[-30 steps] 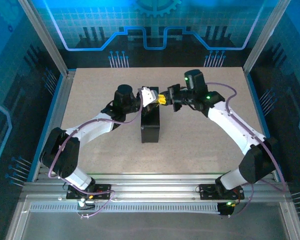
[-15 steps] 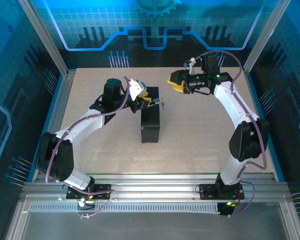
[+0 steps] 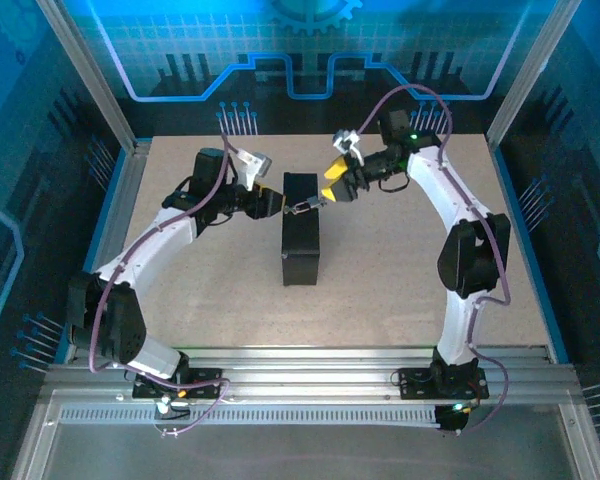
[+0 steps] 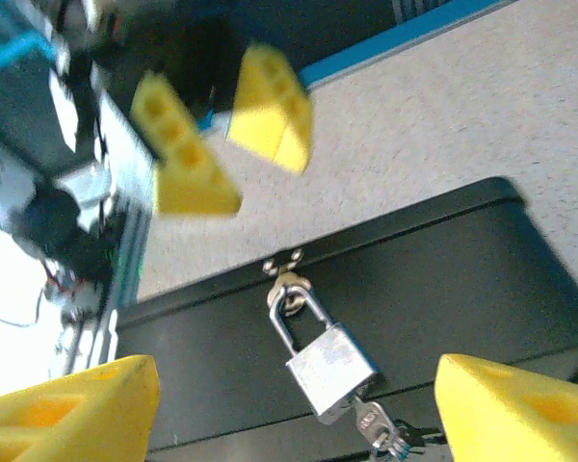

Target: Unlock the padlock with the key

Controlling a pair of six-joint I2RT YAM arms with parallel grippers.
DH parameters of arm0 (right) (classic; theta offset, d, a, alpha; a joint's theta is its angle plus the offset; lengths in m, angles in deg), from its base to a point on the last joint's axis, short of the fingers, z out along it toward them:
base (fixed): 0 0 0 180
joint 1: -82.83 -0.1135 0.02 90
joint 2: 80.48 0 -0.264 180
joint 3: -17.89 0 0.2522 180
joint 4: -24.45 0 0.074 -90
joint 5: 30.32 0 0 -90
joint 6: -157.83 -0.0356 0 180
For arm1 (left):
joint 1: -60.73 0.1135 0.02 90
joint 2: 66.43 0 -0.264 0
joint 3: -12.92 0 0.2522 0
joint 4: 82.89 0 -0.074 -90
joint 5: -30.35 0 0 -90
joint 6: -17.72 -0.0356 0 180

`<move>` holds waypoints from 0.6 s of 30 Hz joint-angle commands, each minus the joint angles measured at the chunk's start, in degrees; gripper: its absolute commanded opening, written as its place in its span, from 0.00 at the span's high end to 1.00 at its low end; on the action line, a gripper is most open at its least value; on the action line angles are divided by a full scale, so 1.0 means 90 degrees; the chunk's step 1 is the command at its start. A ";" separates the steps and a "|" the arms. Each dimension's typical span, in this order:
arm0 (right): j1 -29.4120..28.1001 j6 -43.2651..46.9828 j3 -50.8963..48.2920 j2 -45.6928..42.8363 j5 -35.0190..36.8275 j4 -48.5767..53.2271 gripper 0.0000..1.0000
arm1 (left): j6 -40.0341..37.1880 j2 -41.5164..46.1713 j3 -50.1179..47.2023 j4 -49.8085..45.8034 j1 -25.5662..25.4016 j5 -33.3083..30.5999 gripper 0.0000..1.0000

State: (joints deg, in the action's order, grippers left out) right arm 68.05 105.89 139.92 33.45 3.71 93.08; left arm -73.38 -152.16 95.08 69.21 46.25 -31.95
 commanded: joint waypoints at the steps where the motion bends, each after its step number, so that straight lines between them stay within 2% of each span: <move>1: -0.0095 0.1901 -0.0246 0.0046 0.0212 0.0373 0.24 | 0.0560 0.0303 -0.0155 -0.0040 0.0157 0.0090 0.48; 9: -0.0285 0.2364 -0.0319 0.0250 0.0340 -0.0257 0.24 | 0.0522 0.0173 -0.0186 0.0086 0.0159 0.0233 0.48; 14: -0.0309 0.2679 0.0027 0.0499 0.0382 -0.0001 0.24 | 0.0499 0.0057 -0.0150 0.0116 0.0156 0.0388 0.48; 18: -0.0402 0.2857 0.0377 0.0792 0.0550 0.0287 0.28 | 0.0467 -0.0024 -0.0104 0.0068 0.0160 0.0447 0.48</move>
State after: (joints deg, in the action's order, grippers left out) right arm 65.47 128.17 140.40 38.81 7.99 92.62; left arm -69.30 -151.38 93.64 69.61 47.56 -29.96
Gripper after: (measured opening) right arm 0.729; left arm 0.520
